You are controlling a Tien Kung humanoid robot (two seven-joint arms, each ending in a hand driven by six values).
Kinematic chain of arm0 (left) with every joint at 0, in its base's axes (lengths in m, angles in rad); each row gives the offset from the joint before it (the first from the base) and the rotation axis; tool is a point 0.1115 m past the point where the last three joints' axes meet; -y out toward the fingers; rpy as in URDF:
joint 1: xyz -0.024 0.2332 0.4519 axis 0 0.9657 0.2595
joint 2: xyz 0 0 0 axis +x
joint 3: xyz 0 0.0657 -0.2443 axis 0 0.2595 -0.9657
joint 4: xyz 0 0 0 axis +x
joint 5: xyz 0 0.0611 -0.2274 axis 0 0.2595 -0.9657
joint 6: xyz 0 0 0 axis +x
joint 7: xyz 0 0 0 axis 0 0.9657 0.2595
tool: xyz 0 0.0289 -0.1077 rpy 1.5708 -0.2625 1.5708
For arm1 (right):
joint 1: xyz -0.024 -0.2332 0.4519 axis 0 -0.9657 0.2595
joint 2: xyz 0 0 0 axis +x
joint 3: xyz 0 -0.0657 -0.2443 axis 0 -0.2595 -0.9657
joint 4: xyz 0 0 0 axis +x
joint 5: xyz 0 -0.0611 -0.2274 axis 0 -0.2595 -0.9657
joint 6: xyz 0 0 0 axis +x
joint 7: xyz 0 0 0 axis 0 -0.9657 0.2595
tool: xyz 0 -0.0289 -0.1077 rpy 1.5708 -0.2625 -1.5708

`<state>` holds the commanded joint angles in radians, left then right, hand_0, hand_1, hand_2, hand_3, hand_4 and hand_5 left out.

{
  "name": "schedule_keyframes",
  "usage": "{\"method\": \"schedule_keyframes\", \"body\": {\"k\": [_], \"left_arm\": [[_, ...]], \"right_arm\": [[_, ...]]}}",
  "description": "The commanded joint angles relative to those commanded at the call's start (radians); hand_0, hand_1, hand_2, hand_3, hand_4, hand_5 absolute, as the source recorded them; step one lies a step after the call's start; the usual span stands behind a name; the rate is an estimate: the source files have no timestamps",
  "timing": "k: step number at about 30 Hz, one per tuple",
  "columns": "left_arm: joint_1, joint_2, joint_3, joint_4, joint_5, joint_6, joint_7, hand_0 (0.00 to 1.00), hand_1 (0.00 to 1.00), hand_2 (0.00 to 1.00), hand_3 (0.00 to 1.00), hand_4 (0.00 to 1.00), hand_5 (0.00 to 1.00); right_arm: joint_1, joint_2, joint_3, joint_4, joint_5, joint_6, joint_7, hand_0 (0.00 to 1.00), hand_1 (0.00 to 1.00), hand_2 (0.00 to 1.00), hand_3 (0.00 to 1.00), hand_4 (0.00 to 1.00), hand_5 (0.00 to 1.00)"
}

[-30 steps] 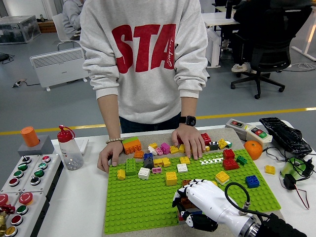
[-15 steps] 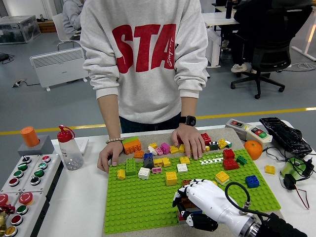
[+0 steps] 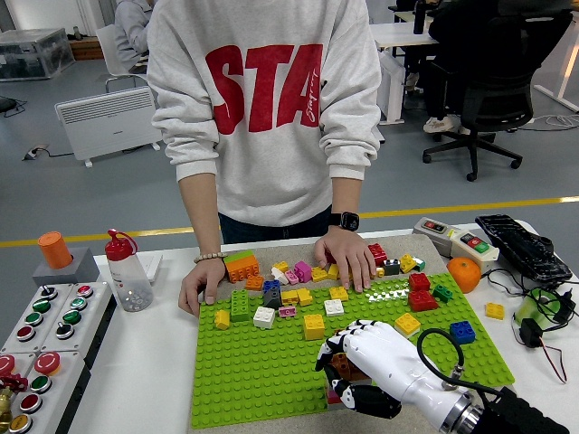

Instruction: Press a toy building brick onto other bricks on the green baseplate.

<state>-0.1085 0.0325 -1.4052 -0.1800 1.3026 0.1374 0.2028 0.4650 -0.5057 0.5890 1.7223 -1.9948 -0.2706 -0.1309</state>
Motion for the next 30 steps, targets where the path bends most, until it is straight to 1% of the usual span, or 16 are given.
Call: {"method": "schedule_keyframes", "body": {"k": [2, 3, 10, 30], "left_arm": [[0.001, 0.0, 0.0, 0.0, 0.001, 0.0, 0.001, 0.658, 0.681, 0.701, 0.575, 0.294, 0.998], [0.001, 0.0, 0.0, 0.0, 0.002, 0.0, 0.002, 0.66, 0.682, 0.701, 0.575, 0.293, 0.998], [0.004, -0.001, -0.001, 0.0, 0.006, -0.001, 0.005, 0.658, 0.681, 0.701, 0.575, 0.294, 0.998], [0.003, -0.001, 0.003, 0.0, 0.002, -0.001, 0.004, 0.66, 0.681, 0.702, 0.575, 0.292, 0.998]], "right_arm": [[-0.003, -0.004, -0.002, 0.005, -0.001, -0.002, 0.001, 0.666, 0.583, 0.56, 0.53, 0.349, 0.19], [-0.005, -0.005, -0.003, 0.008, -0.001, -0.003, 0.001, 0.643, 0.571, 0.55, 0.52, 0.35, 0.188], [-0.012, -0.014, -0.006, 0.019, -0.002, -0.014, 0.004, 0.638, 0.561, 0.541, 0.511, 0.353, 0.186], [-0.01, -0.011, -0.014, -0.011, 0.0, -0.004, 0.0, 0.642, 0.561, 0.542, 0.513, 0.35, 0.184]]}}
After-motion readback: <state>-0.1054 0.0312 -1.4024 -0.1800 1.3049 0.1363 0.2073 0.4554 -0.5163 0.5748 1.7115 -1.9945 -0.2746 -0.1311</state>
